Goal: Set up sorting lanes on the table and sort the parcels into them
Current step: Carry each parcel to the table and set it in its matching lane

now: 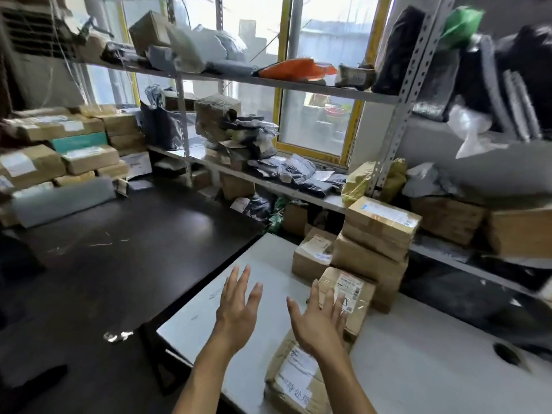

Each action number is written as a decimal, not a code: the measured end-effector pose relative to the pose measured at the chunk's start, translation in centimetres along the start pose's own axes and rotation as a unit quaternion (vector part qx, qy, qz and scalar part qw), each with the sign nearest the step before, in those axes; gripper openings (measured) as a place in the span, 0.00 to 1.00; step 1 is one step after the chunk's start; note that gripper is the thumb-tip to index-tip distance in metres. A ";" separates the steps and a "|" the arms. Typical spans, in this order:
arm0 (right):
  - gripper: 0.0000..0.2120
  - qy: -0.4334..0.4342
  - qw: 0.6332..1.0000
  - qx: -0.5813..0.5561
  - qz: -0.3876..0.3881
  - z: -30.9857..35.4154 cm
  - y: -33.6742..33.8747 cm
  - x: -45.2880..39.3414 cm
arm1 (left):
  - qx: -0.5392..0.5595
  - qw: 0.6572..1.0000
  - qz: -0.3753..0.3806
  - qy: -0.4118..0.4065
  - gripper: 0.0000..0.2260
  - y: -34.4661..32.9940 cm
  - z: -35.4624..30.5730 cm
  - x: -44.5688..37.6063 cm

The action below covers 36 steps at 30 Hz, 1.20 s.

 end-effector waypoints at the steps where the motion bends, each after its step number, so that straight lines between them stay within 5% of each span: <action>1: 0.38 -0.010 1.000 -0.003 -0.002 0.2 -0.1 -0.5 | 0.002 1.000 0.012 -0.005 0.36 0.0 0.1 -0.8; 6: 0.39 -0.055 0.998 -0.033 -0.017 0.5 -0.5 -3.6 | 0.011 0.998 0.057 -0.010 0.25 -0.6 0.9 -4.9; 30: 0.32 -0.146 0.963 -0.225 -0.036 3.3 -1.9 -31.7 | 0.074 0.965 0.243 0.058 0.24 -11.9 7.3 -32.5; 36: 0.34 -0.243 0.938 -0.244 -0.035 3.9 -2.2 -37.0 | 0.108 0.951 0.276 0.086 0.24 -16.6 8.5 -37.7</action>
Point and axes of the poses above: each hand's wrist, its own x-axis away from the middle knuckle, its own y-axis out of the back of the hand, z = x × y, the point moved 2 cm from there along -x, towards the middle knuckle, and after that the axes turned 7 degrees about -y, right-handed, at the moved point
